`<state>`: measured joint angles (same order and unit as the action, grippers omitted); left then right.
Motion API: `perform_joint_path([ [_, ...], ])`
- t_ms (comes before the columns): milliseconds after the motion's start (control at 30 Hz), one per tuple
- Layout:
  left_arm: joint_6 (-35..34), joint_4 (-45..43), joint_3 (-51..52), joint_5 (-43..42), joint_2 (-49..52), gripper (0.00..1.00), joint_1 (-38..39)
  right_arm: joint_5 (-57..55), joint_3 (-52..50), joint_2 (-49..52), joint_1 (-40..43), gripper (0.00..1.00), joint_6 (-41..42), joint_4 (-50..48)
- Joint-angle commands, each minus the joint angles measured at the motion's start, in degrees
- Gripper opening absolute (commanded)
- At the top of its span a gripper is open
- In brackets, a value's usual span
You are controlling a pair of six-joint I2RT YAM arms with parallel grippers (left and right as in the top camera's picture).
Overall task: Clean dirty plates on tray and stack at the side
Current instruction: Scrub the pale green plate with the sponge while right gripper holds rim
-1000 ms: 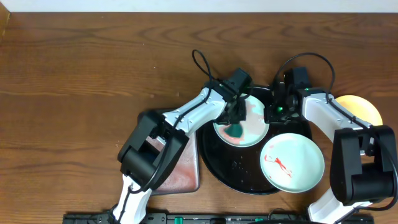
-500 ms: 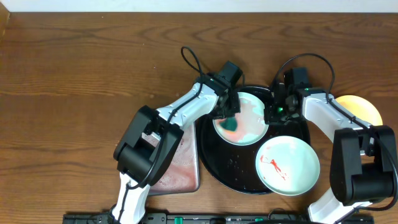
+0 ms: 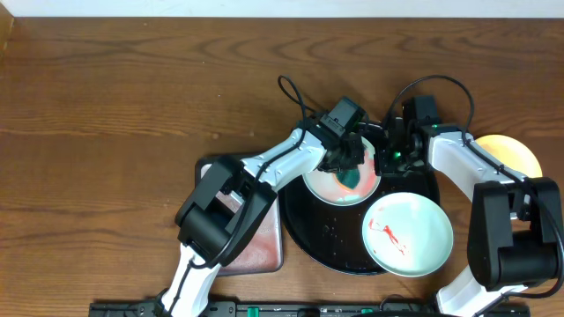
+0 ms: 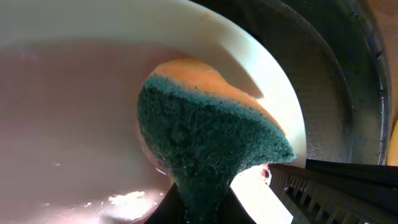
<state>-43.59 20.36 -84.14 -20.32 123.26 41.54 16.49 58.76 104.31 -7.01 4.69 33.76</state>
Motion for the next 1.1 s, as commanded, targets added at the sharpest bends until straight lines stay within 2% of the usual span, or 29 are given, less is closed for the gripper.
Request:
perform_joint_path([
  [0,5.4,-1.1,0.8,2.7,5.2,0.08,-0.4,-1.7,-0.5,1.6,-0.6,0.01,-1.8,0.4],
  [67,7.8,-0.8,-0.2,5.5,5.2,0.08,-2.1,-1.7,-0.5,1.6,-0.6,0.01,-1.8,0.4],
  [200,8.3,0.5,-2.0,8.2,5.2,0.08,-6.2,-1.7,-0.5,1.6,-0.6,0.01,-1.8,0.5],
  [333,10.5,2.9,-3.8,8.5,5.2,0.08,-10.0,-1.7,-0.5,1.6,-0.6,0.01,-1.8,0.6],
  [567,13.3,13.5,-6.3,11.4,5.2,0.07,-11.6,-1.7,-0.5,1.6,-0.6,0.01,-1.8,0.8],
  [767,12.5,31.3,-7.5,20.0,5.2,0.08,-10.4,-1.7,-0.5,1.6,-0.6,0.01,-1.8,0.8],
  [933,12.3,36.0,-7.5,18.6,5.2,0.08,-10.2,-1.7,-0.5,1.6,-0.6,0.01,-1.7,0.7],
  [1067,12.3,32.7,-7.5,9.0,5.2,0.07,-8.3,-1.7,-0.5,1.6,-0.6,0.01,-1.7,0.7],
])
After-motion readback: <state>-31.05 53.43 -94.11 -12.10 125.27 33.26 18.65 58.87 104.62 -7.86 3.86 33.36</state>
